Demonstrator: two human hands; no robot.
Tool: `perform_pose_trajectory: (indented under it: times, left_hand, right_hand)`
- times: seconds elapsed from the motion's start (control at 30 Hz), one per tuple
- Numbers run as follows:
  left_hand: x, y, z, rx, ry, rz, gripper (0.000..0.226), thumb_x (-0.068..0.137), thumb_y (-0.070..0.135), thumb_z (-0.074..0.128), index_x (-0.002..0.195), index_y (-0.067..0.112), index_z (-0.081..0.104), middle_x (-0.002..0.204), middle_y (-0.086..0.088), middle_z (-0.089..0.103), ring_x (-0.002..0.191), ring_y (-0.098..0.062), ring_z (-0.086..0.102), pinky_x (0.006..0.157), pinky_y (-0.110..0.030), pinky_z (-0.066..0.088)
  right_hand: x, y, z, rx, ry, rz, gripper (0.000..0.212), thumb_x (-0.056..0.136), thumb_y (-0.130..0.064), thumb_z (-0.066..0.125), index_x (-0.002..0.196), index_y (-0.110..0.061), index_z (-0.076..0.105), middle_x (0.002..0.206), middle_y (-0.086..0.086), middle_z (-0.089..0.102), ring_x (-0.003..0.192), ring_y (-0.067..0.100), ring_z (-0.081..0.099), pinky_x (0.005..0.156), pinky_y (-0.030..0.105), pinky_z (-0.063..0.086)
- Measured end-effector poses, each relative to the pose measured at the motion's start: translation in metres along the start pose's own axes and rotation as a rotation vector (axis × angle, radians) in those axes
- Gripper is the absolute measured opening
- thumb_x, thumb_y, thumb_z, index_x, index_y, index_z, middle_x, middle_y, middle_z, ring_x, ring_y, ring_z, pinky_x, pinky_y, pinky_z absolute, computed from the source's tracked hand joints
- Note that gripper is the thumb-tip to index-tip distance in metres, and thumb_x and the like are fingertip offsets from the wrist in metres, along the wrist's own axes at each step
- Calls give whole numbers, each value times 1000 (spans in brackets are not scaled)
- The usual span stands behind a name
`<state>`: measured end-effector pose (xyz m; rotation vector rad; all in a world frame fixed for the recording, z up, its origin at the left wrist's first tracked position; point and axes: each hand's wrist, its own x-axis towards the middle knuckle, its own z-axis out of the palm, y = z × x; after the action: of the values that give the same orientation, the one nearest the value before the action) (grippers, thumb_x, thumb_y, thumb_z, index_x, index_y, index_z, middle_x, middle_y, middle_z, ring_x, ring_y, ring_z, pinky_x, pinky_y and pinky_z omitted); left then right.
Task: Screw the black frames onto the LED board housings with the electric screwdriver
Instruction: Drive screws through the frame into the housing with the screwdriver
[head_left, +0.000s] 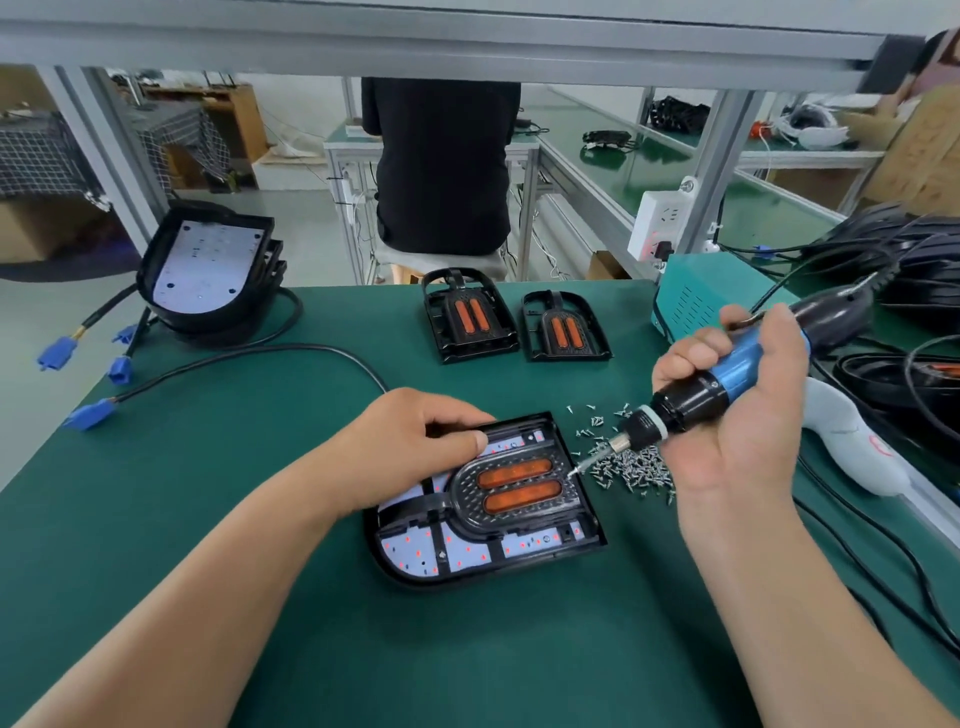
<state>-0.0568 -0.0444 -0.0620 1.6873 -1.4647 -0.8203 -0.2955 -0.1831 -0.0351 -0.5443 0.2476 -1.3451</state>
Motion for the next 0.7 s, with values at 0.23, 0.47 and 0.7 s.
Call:
perform_pose_trajectory:
  times: [0.23,0.47,0.7]
  left_hand:
    - [3,-8,-8,4,56,-35,19,97,30,74,113,38,81,104,21,79,100,-2,74,99,-30,55]
    - [3,-8,-8,7,50,-20,19,98,29,72,112,39,82,102,19,80,96,-7,76,86,-19,55]
    - [3,-8,-7,-15,46,-2,20,99,26,72,110,40,82,101,18,80,95,-3,75,83,-15,54]
  right_hand:
    - [-13,4,10,-138,-214,5,20,107,-40,47,106,-21,56,77,-7,47,59,8,44,58,22,41]
    - [-18,5,12,-216,-286,-27,16,103,-35,53,107,-21,58,76,-4,46,58,10,44,57,25,41]
    - [-19,7,13,-256,-331,-12,16,97,-35,58,105,-22,59,73,-4,48,55,10,46,55,25,41]
